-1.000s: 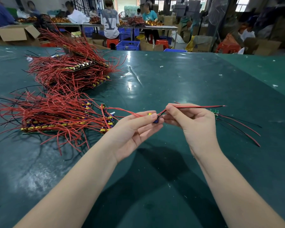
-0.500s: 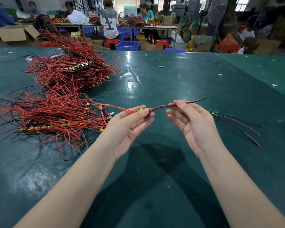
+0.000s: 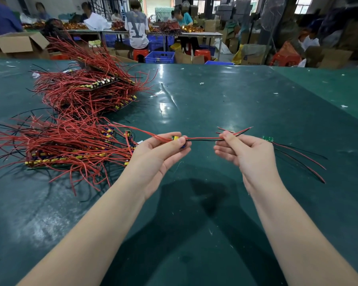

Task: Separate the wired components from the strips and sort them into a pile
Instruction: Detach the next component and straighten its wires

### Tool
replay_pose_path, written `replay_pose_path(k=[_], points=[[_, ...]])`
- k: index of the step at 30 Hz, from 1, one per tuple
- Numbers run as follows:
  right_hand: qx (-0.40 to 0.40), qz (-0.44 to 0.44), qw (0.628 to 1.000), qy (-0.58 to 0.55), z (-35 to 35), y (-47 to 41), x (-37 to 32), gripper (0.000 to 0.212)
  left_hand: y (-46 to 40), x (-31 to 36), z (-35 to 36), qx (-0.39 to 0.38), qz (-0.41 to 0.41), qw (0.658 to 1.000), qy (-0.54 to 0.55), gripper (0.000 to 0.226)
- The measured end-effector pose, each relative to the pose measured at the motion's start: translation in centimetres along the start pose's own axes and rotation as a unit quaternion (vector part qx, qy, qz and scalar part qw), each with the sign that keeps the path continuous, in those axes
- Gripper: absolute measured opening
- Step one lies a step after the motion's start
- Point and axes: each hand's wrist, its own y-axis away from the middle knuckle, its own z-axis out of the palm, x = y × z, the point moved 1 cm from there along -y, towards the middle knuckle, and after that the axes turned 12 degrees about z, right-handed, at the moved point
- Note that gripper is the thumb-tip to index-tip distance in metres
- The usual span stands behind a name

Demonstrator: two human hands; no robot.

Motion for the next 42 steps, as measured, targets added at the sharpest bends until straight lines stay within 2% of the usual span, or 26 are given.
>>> replay_pose_path(k=[7, 12, 17, 19, 26, 32, 35, 37, 40, 42], points=[[-0.060, 0.065, 0.984, -0.153, -0.7, -0.4, -0.9, 0.016, 0.0, -0.2, -0.2, -0.006, -0.006, 1.000, 0.007, 0.029], [-0.075, 0.122, 0.961, -0.235, -1.3, -0.6, -1.4, 0.026, -0.4, -0.2, -0.5, -0.001, -0.008, 1.000, 0.018, 0.030], [-0.101, 0.196, 0.922, -0.318, -1.2, -0.5, -1.6, 0.025, -0.6, -0.2, -0.7, 0.001, -0.006, 1.000, 0.027, 0.026], [-0.102, 0.189, 0.929, -0.301, -1.1, -0.5, -1.5, 0.024, -0.7, -0.2, -0.8, 0.004, -0.007, 1.000, 0.030, 0.022], [-0.112, 0.142, 0.960, -0.214, -0.8, -0.4, -1.3, 0.026, -0.5, -0.4, -0.7, -0.009, -0.018, 1.000, 0.022, 0.031], [-0.096, 0.202, 0.951, -0.213, -0.4, 0.0, -1.0, 0.023, -0.7, -0.1, -0.7, 0.026, 0.017, 0.998, 0.046, 0.021], [-0.092, 0.211, 0.950, -0.210, -0.3, 0.1, -1.0, 0.017, -0.6, 0.0, -0.6, 0.020, 0.032, 0.999, 0.034, 0.019], [-0.109, 0.205, 0.954, -0.191, -0.1, 0.2, -1.0, 0.018, -0.6, 0.1, -0.5, 0.001, 0.039, 0.999, 0.006, 0.026], [-0.175, 0.210, 0.952, -0.140, 1.1, 0.9, -0.4, 0.035, -0.3, -0.1, -0.1, -0.032, 0.041, 0.997, -0.049, 0.030], [-0.217, 0.205, 0.948, -0.113, 2.1, 1.5, 0.3, 0.033, 0.1, -0.4, 0.2, -0.058, 0.034, 0.994, -0.085, 0.029]])
